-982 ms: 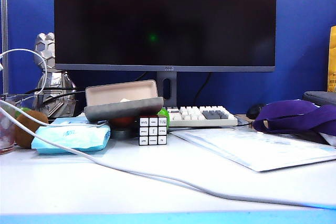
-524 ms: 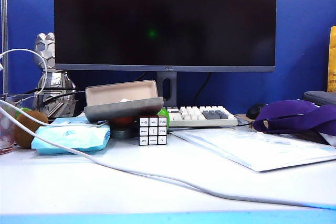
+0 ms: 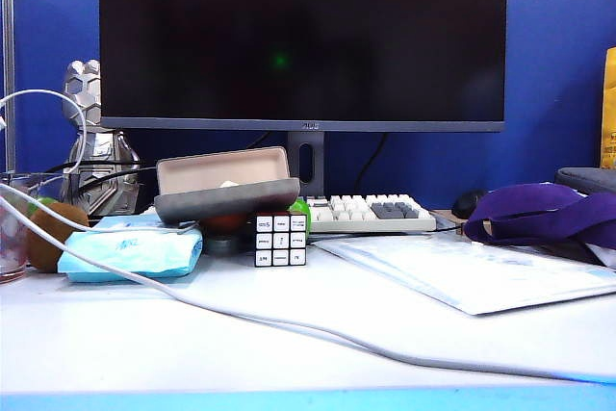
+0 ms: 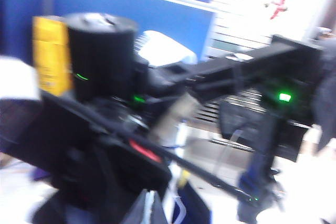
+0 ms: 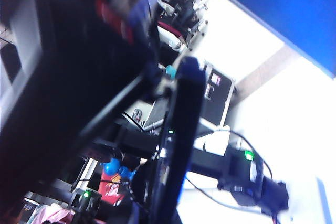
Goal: Pick up the glasses, fold the temples of the glasses, place the glasses into the glasses case, and finally close the glasses case.
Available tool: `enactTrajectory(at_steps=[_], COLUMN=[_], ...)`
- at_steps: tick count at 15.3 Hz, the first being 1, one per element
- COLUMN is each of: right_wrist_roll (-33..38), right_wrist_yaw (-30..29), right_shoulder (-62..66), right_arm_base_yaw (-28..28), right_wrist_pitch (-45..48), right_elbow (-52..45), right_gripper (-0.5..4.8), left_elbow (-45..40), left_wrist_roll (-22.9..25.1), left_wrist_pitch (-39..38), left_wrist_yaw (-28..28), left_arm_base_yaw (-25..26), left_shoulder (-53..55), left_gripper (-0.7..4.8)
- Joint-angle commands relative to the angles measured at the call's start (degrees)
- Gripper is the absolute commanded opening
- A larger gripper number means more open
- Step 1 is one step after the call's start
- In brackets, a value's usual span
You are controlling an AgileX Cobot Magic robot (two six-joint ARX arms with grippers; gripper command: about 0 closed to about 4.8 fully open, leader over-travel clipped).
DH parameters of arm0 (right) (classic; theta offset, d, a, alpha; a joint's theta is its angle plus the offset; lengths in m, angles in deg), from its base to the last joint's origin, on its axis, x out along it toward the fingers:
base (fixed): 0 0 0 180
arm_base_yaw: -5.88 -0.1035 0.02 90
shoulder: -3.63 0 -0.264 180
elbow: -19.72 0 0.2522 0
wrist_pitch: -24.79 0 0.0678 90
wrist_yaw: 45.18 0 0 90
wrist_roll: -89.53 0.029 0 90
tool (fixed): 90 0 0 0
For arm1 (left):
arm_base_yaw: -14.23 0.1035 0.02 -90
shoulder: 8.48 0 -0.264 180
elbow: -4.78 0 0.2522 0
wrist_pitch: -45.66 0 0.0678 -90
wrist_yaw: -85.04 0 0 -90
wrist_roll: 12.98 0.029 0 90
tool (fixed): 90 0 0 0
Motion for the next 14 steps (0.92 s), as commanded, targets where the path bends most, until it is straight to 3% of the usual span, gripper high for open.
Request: enactTrajectory(at_steps=[1, 5, 8, 11, 14], right_wrist_roll=[4.2, 5.0, 3.8, 3.9, 4.3], right_wrist_yaw=[1.2, 1.3, 3.0, 6.0, 12.4], right_shoulder=[-0.5, -0.6, -0.5, -0.5, -0.5], right_arm_base_yaw=[0.6, 1.0, 2.7, 7.7, 10.4], right_wrist_pitch=[7.2, 8.7, 9.0, 9.1, 8.3], right_elbow=[0.4, 0.4, 0.3, 0.3, 0.3], right_gripper=[-0.05, -0.05, -0.05, -0.05, -0.05], left_elbow=[-0.1, -0.1, 0.0, 0.0, 0.1], left_wrist_roll=[0.2, 6.1, 5.8, 4.0, 3.0], left_wrist_pitch=[-3.1, -7.7, -1.5, 4.2, 5.3], left_wrist_yaw=[-0.5, 4.7, 4.9, 12.6, 10.1], left_arm_base_yaw=[-2.1, -2.1, -2.1, -2.1, -2.1], left_shoulder=[0.8, 1.2, 0.1, -1.9, -2.8], left_gripper=[-0.05, -0.05, -0.05, -0.05, -0.05])
